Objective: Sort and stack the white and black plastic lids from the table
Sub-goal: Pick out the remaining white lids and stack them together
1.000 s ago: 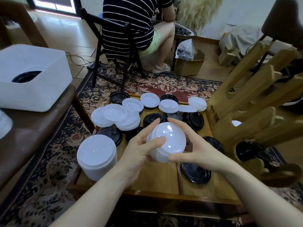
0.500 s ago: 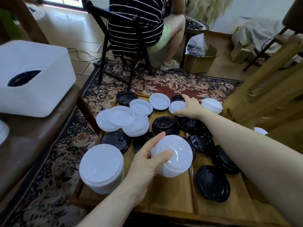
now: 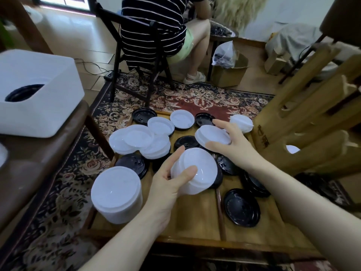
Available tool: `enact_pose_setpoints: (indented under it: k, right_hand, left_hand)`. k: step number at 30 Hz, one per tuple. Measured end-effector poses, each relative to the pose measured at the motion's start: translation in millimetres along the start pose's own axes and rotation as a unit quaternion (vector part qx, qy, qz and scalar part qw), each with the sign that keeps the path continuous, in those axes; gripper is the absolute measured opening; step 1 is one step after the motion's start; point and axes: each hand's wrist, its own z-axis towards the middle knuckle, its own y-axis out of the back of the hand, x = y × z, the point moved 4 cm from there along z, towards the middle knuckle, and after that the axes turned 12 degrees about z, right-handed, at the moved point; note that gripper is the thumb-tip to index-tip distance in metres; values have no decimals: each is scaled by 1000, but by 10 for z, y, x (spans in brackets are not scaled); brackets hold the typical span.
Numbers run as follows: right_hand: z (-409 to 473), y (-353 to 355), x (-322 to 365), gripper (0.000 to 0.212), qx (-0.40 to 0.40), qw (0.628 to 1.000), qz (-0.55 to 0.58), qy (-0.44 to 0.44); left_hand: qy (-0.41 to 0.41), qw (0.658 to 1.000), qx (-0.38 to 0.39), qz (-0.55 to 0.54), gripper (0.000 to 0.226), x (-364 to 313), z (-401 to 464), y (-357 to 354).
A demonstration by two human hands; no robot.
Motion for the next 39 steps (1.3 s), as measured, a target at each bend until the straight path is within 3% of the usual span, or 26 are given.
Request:
enact_pose_setpoints:
  k: [3, 9, 12, 19, 22, 25, 39]
  right_hand:
    - [-413, -33, 72, 65, 11, 999, 30, 20]
    - [-796, -140, -6, 90, 62, 997, -29, 33]
    - [-885, -64, -52, 79, 114, 993, 8, 28]
    - [-828, 24, -107, 56, 115, 988, 79, 64]
    - [-800, -20, -132, 60, 137, 985, 60, 81]
    - [-793, -62, -126, 64, 155, 983, 33, 94]
    - [-841, -179, -138, 75, 49, 990, -42, 129]
  left_hand:
    - [-4, 1000, 10, 2, 55, -6, -65, -47]
    - [11, 999, 36, -1, 65, -28, -155, -115]
    - [22, 999, 41, 1, 64, -55, -142, -86]
    - [22, 996, 76, 38, 53, -33, -155, -140]
    - [25, 997, 68, 34, 35, 2, -144, -131]
    - [29, 997, 53, 38, 32, 32, -130, -120]
    - [-4, 998, 29, 56, 32, -46, -186, -127]
